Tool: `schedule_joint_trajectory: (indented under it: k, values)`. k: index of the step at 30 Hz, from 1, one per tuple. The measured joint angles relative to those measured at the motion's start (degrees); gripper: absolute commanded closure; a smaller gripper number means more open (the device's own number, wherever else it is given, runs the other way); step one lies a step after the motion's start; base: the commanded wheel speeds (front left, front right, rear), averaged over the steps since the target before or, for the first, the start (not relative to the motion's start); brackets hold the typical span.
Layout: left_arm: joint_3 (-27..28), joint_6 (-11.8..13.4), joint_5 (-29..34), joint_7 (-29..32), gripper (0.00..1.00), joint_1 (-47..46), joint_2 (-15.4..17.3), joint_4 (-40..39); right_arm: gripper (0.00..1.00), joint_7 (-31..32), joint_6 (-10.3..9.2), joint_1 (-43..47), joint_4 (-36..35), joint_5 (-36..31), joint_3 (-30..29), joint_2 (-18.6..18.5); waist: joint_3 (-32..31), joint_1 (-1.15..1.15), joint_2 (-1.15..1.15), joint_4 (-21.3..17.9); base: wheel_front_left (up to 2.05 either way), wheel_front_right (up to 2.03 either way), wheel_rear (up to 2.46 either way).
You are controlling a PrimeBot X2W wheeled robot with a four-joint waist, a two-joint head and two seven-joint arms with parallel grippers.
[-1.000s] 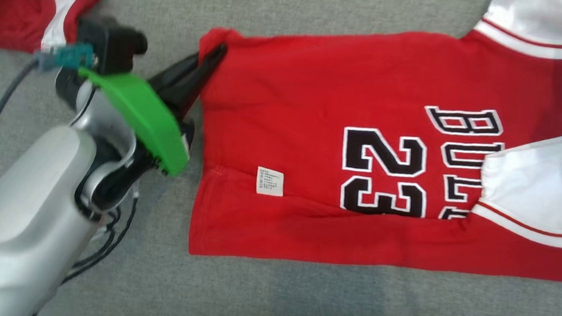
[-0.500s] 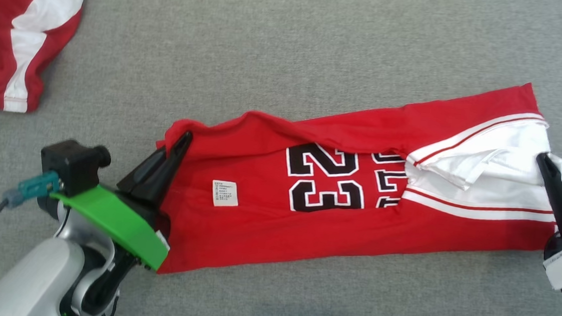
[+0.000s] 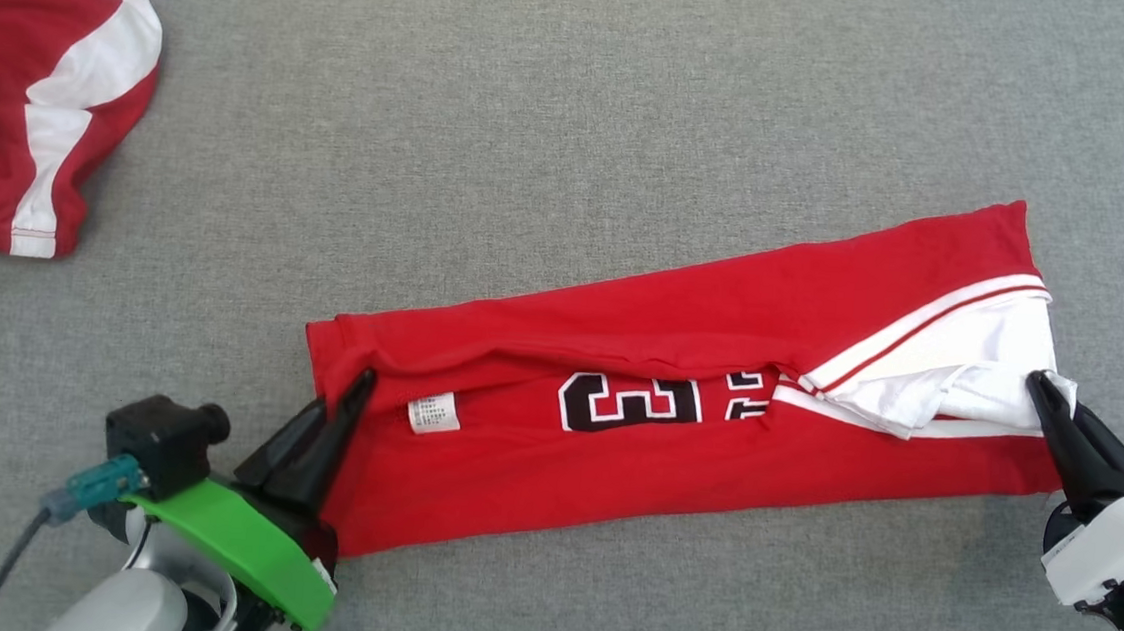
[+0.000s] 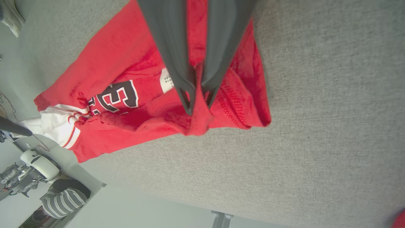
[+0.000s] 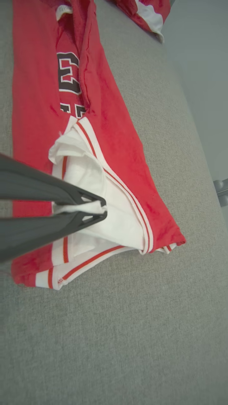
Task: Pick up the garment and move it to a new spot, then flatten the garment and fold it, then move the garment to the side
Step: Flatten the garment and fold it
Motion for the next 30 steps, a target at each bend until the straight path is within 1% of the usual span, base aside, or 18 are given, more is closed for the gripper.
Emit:
schedule_joint_trajectory:
  k: [3, 6, 9, 12, 15, 16, 20, 25, 30]
  values:
    - [-1.60, -0.46, 2.91, -1.57, 0.00, 0.02, -0.05, 2.23, 0.00, 0.75, 0.00, 0.00, 0.31, -0.20, -0.24, -0.55, -0.43, 0.00, 0.00, 0.33, 0.00, 0.00, 0.00]
    - [-2.61, 1.05, 6.89, -3.10, 0.00, 0.63, 0.40, 4.03, 0.00, 3.00, 0.00, -0.25, -0.54, 0.40, -1.46, -1.65, -0.99, 0.00, 0.00, 0.40, 0.00, 0.00, 0.00]
    - [-2.46, 4.34, 9.72, -4.26, 0.00, 2.36, 1.23, 4.98, 0.00, 5.60, 0.01, -2.16, -1.24, -0.20, -3.57, -3.58, -1.42, 0.00, 0.00, 0.20, 0.00, 0.00, 0.00]
    - [-0.55, 8.08, 11.60, -5.52, 0.00, 3.75, 1.72, 4.95, 0.00, 8.99, 0.00, -4.54, -0.81, -1.43, -4.05, -4.26, -1.61, 0.00, 0.00, 0.40, 0.00, 0.00, 0.00]
    - [2.58, 11.45, 13.21, -6.45, 0.00, 4.21, 1.48, 4.45, 0.00, 12.41, 0.01, -6.28, 2.25, -3.39, -3.63, -4.69, -1.47, 0.00, 0.00, 1.23, 0.00, 0.00, 0.00]
    - [3.23, 11.93, 14.17, -6.48, 0.00, 4.25, 1.24, 4.28, 0.00, 13.15, 0.01, -6.67, 3.58, -4.04, -3.65, -4.90, -1.40, 0.00, 0.00, 1.60, 0.00, 0.00, 0.00]
    - [6.34, 12.40, 16.59, -6.70, 0.00, 5.00, -1.20, 2.76, 0.00, 14.56, 0.00, -7.48, 9.56, -5.76, -4.85, -5.30, -0.96, 0.00, 0.00, 3.49, 0.00, 0.00, 0.00]
    - [10.21, 10.46, 18.48, -6.70, 0.00, 6.83, -3.98, 2.49, 0.00, 14.22, 0.00, -9.20, 15.69, -6.52, -5.42, -5.15, 0.04, 0.00, 0.00, 6.01, 0.00, 0.00, 0.00]
    - [13.16, 8.18, 20.23, -6.71, 0.00, 7.27, -6.08, 3.09, 0.00, 14.13, 0.00, -11.79, 19.96, -3.34, -4.95, -4.01, 1.12, 0.00, 0.00, 8.17, 0.00, 0.00, 0.00]
